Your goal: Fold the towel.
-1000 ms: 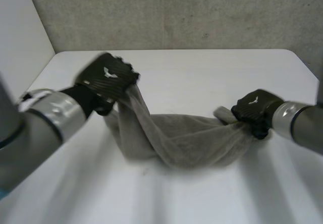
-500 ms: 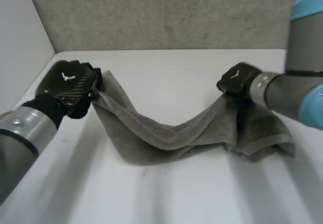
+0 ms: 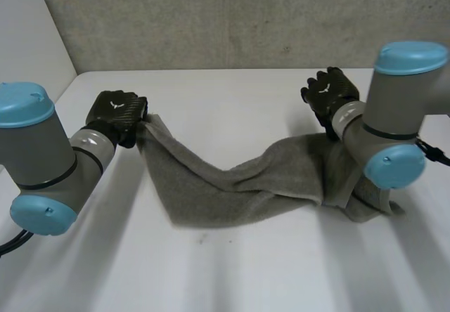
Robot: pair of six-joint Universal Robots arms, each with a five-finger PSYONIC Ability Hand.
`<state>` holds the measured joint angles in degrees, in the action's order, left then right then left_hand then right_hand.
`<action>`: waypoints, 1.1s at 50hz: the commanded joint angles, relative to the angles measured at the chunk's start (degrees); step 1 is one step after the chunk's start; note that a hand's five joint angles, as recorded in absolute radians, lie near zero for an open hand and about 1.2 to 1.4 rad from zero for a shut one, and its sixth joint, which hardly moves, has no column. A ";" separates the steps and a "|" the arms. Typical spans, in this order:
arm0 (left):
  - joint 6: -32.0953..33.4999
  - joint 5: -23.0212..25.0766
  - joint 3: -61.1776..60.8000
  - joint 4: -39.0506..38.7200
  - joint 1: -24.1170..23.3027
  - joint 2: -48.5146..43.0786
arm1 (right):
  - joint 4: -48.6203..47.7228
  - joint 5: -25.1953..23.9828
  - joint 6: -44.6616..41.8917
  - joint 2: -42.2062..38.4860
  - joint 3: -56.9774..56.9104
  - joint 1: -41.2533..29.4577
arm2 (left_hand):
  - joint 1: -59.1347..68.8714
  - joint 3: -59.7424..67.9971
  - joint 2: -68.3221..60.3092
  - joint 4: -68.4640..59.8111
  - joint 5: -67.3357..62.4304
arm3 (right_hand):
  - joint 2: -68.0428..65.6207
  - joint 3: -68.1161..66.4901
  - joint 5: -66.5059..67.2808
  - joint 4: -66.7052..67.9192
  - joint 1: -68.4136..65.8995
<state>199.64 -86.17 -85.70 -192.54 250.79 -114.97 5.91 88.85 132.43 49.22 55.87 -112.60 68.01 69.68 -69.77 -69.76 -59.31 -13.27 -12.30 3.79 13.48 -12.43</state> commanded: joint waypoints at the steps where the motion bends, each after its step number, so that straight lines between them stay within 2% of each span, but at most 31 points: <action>1: 0.05 0.21 -1.48 -0.21 -0.30 0.36 | 0.33 -1.39 7.85 14.06 17.52 0.45 | 11.99 10.32 -10.23 -10.24 -10.69 | 3.27 2.30 -3.79 -3.48 2.43; 3: 0.05 0.21 -1.75 -0.21 -0.22 0.36 | 0.33 -2.01 9.96 15.73 20.77 0.36 | 11.99 10.32 -10.23 -10.24 -10.69 | 3.27 2.30 -3.79 -3.48 2.43; 5: -0.04 0.21 -1.92 -0.21 -0.22 0.45 | 0.07 -4.28 14.42 17.83 27.59 0.27 | 11.99 10.32 -10.23 -10.24 -10.69 | -3.66 -4.64 3.14 3.46 -4.50; 8: -0.04 0.30 -2.19 -0.21 -0.13 0.45 | -0.46 -5.87 17.33 18.02 31.65 0.53 | 11.99 10.32 -10.23 -10.24 -10.69 | -6.89 -7.87 6.37 6.69 -7.73; 14: -0.04 0.30 -2.54 -0.21 0.05 0.45 | -3.18 -6.32 22.17 18.02 36.50 0.36 | 11.99 10.32 -10.23 -10.24 -10.69 | -10.27 -11.24 9.75 10.06 -11.11; 20: -0.04 0.30 -2.63 -0.21 0.14 0.45 | -11.89 -5.88 23.93 16.96 40.54 0.18 | 11.99 10.32 -10.23 -10.24 -10.69 | -18.85 -19.82 18.33 18.64 -19.69; 24: 0.05 0.30 -2.63 -0.21 0.14 0.45 | -17.50 -5.44 23.84 13.72 39.58 0.45 | 11.99 10.32 -10.23 -10.24 -10.69 | -32.59 -33.56 32.07 32.38 -33.43; 25: 0.05 0.39 -2.54 -0.21 0.22 0.45 | -17.51 -5.44 23.84 13.71 39.58 0.45 | 11.99 10.32 -10.23 -10.24 -10.69 | -32.64 -33.62 32.12 32.44 -33.48; 27: 0.05 0.39 -2.54 -0.21 0.22 0.45 | -19.70 -5.53 23.67 12.31 38.09 0.62 | 11.99 10.32 -10.23 -10.24 -10.69 | -54.88 -55.85 54.36 54.67 -55.72; 28: 0.05 0.39 -2.45 -0.30 0.31 0.45 | -19.71 -5.53 23.67 12.30 38.08 0.62 | 11.99 10.32 -10.23 -10.24 -10.69 | -55.01 -55.99 54.49 54.81 -55.85; 29: 0.05 0.39 -2.45 -0.30 0.31 0.45 | -20.32 -5.53 23.67 12.04 36.86 0.88 | 11.99 10.32 -10.23 -10.24 -10.69 | -66.61 -67.59 66.09 66.41 -67.45; 33: 0.40 0.56 -0.53 -0.64 0.40 -0.25 | -21.20 -5.61 23.23 11.51 32.98 1.15 | 11.99 10.32 -10.23 -10.24 -10.69 | -66.73 -67.70 66.21 66.52 -67.57; 37: 0.93 0.47 4.23 -1.79 0.22 -2.63 | -20.68 -5.09 17.72 9.24 21.43 0.71 | 11.99 10.32 -10.23 -10.24 -10.69 | -66.73 -67.70 66.21 66.52 -67.57; 38: 1.19 0.30 7.97 -2.14 0.31 -4.02 | -20.68 -4.22 14.73 8.27 16.60 0.62 | 11.99 10.32 -10.23 -10.24 -10.69 | -66.73 -67.70 66.21 66.52 -67.57; 39: 1.19 0.12 12.53 -2.40 0.31 -5.34 | -20.68 -4.21 14.70 8.26 16.55 0.62 | 11.99 10.32 -10.23 -10.24 -10.69 | -66.73 -67.70 66.21 66.52 -67.57; 40: 1.19 0.12 12.58 -2.41 0.31 -5.35 | -21.20 -2.99 11.57 7.39 11.24 0.54 | 11.99 10.32 -10.23 -10.24 -10.69 | -66.73 -67.70 66.21 66.52 -67.57; 41: 1.36 -0.05 18.41 -2.14 0.31 -6.57 | -21.55 -2.37 8.32 6.25 5.79 0.53 | 11.99 10.32 -10.23 -10.24 -10.69 | -66.73 -67.70 66.21 66.52 -67.57; 42: 1.37 -0.05 18.47 -2.14 0.31 -6.58 | -21.55 -2.36 8.29 6.24 5.74 0.53 | 11.99 10.32 -10.23 -10.24 -10.69 | -66.73 -67.70 66.21 66.52 -67.57; 43: 1.28 -0.14 24.73 -2.23 0.14 -7.80 | -22.34 -2.01 5.33 4.93 0.00 0.53 | 11.99 10.32 -10.23 -10.24 -10.69 | -66.73 -67.70 66.21 66.52 -67.57; 44: 1.28 -0.23 31.06 -2.23 0.14 -8.77 | -22.34 -2.01 5.30 4.92 -0.06 0.53 | 11.99 10.32 -10.23 -10.24 -10.69 | -66.73 -67.70 66.21 66.52 -67.57; 45: 1.28 -0.23 31.12 -2.23 0.14 -8.78 | -24.43 -2.01 3.21 3.79 -5.46 0.53 | 11.99 10.32 -10.23 -10.24 -10.69 | -66.73 -67.70 66.21 66.52 -67.57; 46: 0.93 -0.75 37.21 -2.32 0.31 -9.39 | -27.93 -2.10 1.88 3.17 -9.69 0.53 | 11.99 10.32 -10.23 -10.24 -10.69 | -66.73 -67.70 66.21 66.52 -67.57; 47: 0.75 -1.71 43.02 -2.40 0.05 -9.83 | -27.97 -2.10 1.87 3.16 -9.73 0.53 | 11.99 10.32 -10.23 -10.24 -10.69 | -66.73 -67.70 66.21 66.52 -67.57; 49: 0.66 -2.85 47.86 -2.58 -0.13 -10.27 | -36.45 -2.10 1.78 3.42 -13.33 1.06 | 11.99 10.32 -10.23 -10.24 -10.69 | -66.73 -67.70 66.21 66.52 -67.57; 52: -0.12 -5.40 53.69 -3.37 -0.30 -10.54 | -39.83 -2.27 1.78 4.13 -13.33 1.15 | 11.99 10.32 -10.23 -10.24 -10.69 | -66.73 -67.70 66.21 66.52 -67.57; 55: -2.58 -7.08 53.80 -4.25 -0.48 -10.54 | -42.65 -3.59 2.31 6.15 -11.31 1.15 | 11.99 10.32 -10.23 -10.24 -10.69 | -66.73 -67.70 66.21 66.52 -67.57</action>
<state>200.16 -89.25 -39.27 -195.39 250.67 -125.14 -28.70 86.68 134.34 53.19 44.47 -111.71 68.28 69.73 -69.82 -69.77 -59.46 -67.54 -68.09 55.62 68.49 -54.09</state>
